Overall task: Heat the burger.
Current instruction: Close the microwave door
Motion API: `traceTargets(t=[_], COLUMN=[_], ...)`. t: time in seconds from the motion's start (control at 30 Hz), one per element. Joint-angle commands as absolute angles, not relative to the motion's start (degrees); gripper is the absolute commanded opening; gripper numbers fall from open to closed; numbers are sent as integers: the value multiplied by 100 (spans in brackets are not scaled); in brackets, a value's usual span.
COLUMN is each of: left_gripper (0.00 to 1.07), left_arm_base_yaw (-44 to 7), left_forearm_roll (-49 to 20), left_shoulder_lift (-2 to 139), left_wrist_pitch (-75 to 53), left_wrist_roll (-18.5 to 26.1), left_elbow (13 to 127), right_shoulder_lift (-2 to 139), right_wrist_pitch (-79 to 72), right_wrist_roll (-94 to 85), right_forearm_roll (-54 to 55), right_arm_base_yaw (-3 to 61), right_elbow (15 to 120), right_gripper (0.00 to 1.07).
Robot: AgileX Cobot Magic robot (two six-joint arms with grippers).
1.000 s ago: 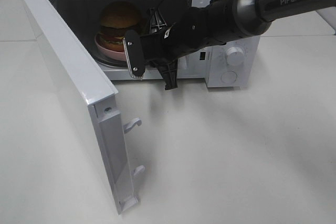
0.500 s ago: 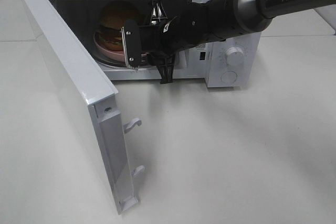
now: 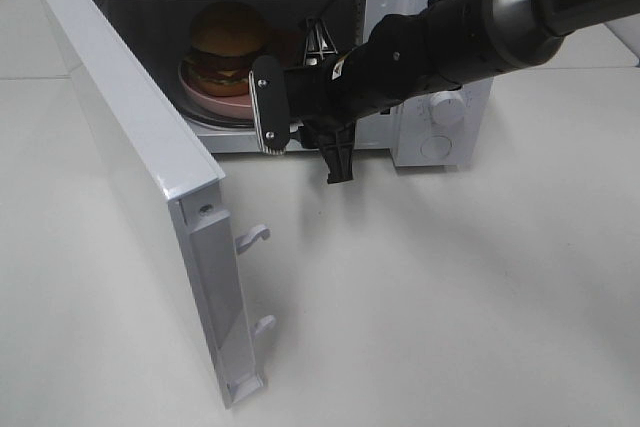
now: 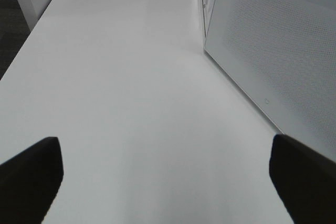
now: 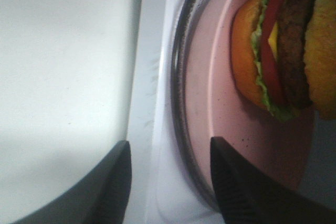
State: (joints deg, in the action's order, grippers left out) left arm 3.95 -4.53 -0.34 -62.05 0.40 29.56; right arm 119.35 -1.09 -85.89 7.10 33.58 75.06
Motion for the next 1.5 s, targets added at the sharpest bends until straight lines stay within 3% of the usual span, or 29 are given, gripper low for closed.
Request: traceTargets(t=[0.03,0.37,0.73,1.1,1.5], left_gripper=[100,100,100,100,100], left_arm_base_yaw=[384,384,384,384,384], left_forearm_roll=[-481,-481,-481,-481,-481], left_shoulder_lift=[-103,-103,-103,-103,-103], left_wrist_pitch=[-6113,-6113,-6113,-6113,-6113], left_wrist_roll=[52,52,52,52,52], left_elbow=[2945,2945,2945,2945,2945], right_shoulder_lift=[11700,11001,10244,9368,8594], right_wrist_pitch=[-103,-201,-201,-57,1748], right_wrist_roll=[-8549,-8079,-7821,-6371,-3466], right_forearm_roll=[688,688,722,710,264], right_arm_base_yaw=[3409,3449,3443,3369,2893], right_elbow=[7294,6595,5896,5306,5243], right_gripper=[49,75,76,76,77])
